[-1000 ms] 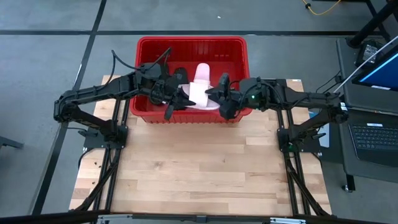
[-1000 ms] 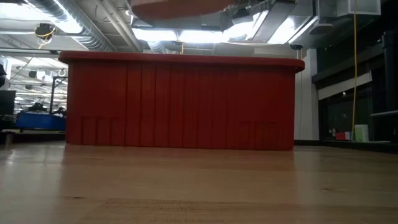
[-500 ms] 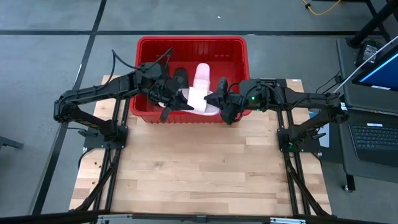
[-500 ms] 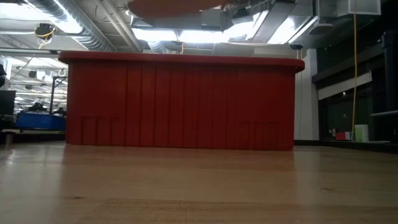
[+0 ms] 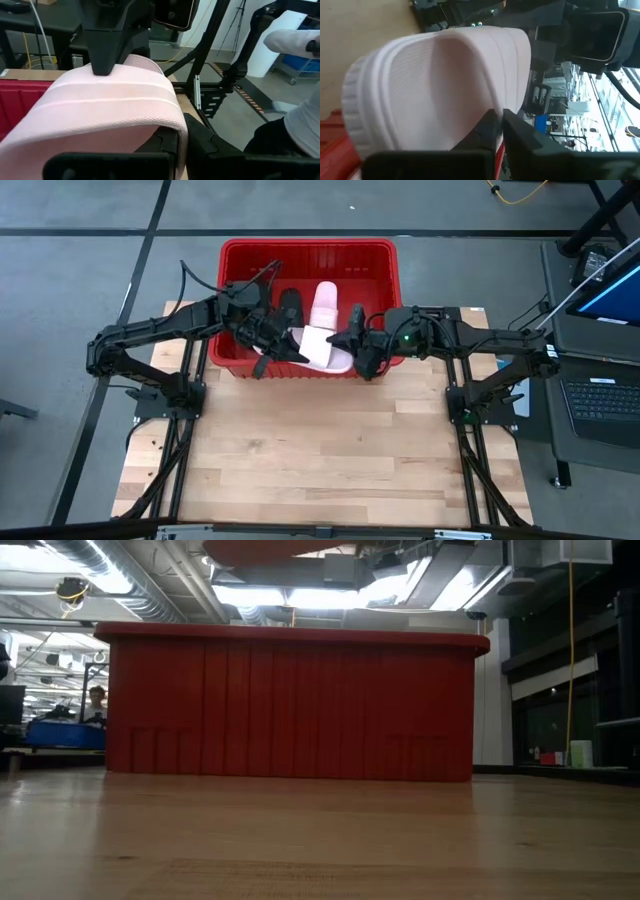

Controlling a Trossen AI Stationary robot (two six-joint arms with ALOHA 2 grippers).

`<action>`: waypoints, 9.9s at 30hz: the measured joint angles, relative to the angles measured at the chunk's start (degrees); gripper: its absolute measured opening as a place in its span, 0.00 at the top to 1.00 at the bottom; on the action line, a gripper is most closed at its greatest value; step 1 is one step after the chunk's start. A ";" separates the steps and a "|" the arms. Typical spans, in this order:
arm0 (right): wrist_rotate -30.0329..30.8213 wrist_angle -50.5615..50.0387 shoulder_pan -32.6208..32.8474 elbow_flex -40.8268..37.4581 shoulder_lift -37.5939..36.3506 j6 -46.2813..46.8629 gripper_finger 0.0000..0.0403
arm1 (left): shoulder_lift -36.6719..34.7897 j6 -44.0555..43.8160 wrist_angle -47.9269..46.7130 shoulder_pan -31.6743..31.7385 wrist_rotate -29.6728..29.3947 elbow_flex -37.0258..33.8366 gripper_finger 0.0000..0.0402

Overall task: Pick and place slides into bin
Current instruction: Put the pink slide into the red bin, then return to Home Position

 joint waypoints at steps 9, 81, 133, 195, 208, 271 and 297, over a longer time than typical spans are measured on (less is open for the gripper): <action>9.39 1.49 0.23 0.00 -0.08 2.12 0.99 | -0.07 0.02 0.03 2.08 -4.31 0.02 0.92; 30.58 -40.99 -24.91 29.40 24.43 46.86 1.00 | -9.05 22.53 1.63 11.72 -24.44 0.00 0.84; 26.21 -17.52 -33.29 6.60 24.37 49.06 1.00 | -9.01 18.78 -0.37 11.72 -24.43 0.00 0.85; -4.06 -22.33 -33.89 -7.34 24.41 49.62 0.98 | -9.01 11.98 -1.20 11.48 -24.17 -0.10 0.85; -7.76 -20.77 -34.50 -7.39 24.41 49.50 0.88 | -9.01 11.98 -1.20 11.48 -24.17 -0.11 0.85; -5.84 -50.52 -28.50 46.04 21.52 56.90 0.99 | -22.02 14.06 -5.99 10.78 -36.10 -4.21 1.00; -21.18 5.23 -18.01 -10.50 -1.02 70.19 1.00 | -63.31 7.91 13.00 6.97 -43.91 -46.33 1.00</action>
